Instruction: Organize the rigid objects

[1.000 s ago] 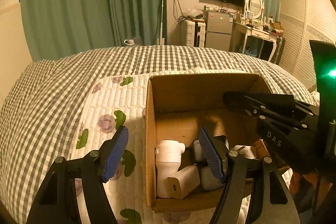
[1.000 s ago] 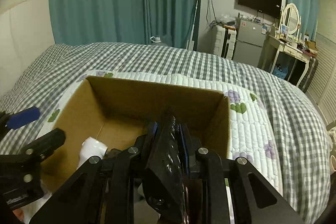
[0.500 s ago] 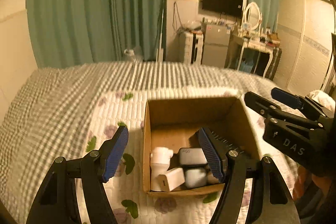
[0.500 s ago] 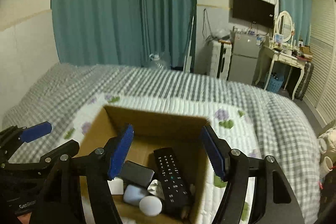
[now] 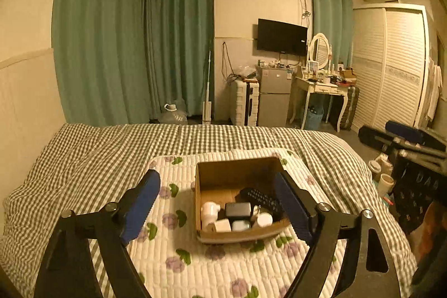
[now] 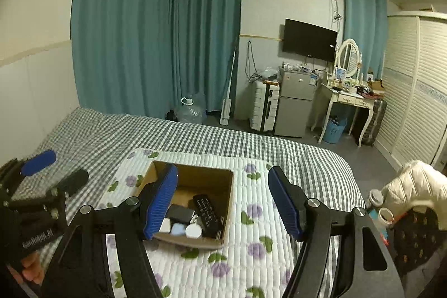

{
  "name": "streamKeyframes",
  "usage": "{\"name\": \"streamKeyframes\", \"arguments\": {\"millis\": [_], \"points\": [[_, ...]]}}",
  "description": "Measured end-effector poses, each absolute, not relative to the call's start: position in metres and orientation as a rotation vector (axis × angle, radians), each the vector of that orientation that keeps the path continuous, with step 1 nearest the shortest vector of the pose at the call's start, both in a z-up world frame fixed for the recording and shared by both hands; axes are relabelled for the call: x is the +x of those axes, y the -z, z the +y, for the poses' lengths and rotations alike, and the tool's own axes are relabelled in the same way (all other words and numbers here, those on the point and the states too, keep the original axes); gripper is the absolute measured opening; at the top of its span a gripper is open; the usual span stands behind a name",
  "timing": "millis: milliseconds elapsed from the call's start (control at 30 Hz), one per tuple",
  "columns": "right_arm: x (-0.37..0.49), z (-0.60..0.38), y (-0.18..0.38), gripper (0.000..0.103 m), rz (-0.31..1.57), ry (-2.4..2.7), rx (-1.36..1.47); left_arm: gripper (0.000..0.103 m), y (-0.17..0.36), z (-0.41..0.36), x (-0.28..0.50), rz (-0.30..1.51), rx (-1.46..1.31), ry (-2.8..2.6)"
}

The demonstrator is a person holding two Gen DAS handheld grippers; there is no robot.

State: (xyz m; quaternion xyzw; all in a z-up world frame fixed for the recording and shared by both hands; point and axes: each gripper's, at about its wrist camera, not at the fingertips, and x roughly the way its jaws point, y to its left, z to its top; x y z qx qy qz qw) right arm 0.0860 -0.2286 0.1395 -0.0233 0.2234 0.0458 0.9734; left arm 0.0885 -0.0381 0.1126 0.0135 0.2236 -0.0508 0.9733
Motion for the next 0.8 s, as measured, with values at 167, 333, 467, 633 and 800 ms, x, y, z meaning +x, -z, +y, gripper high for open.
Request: {"name": "streamKeyframes", "arguments": {"millis": [167,333,467,633,800], "points": [[0.057,-0.228,-0.122,0.08,0.434,-0.071,-0.031,0.088,-0.089,-0.032,0.076,0.47,0.032,0.096],[0.06,-0.231,-0.074,0.101,0.439,-0.05,0.01,0.103,-0.056,-0.026,0.074,0.462,0.046,0.075],[0.068,-0.235,-0.043,0.103,0.441,-0.05,0.035,0.103,-0.031,-0.023,0.081,0.483,0.045,0.046],[0.081,-0.23,-0.021,0.103,0.465,-0.081,0.041,0.103,-0.006,-0.024,0.087,0.496,0.05,0.024],[0.083,-0.224,-0.008,0.103,0.486,-0.077,0.0,0.103,0.001,-0.023,0.088,0.499,0.045,0.018]]}}
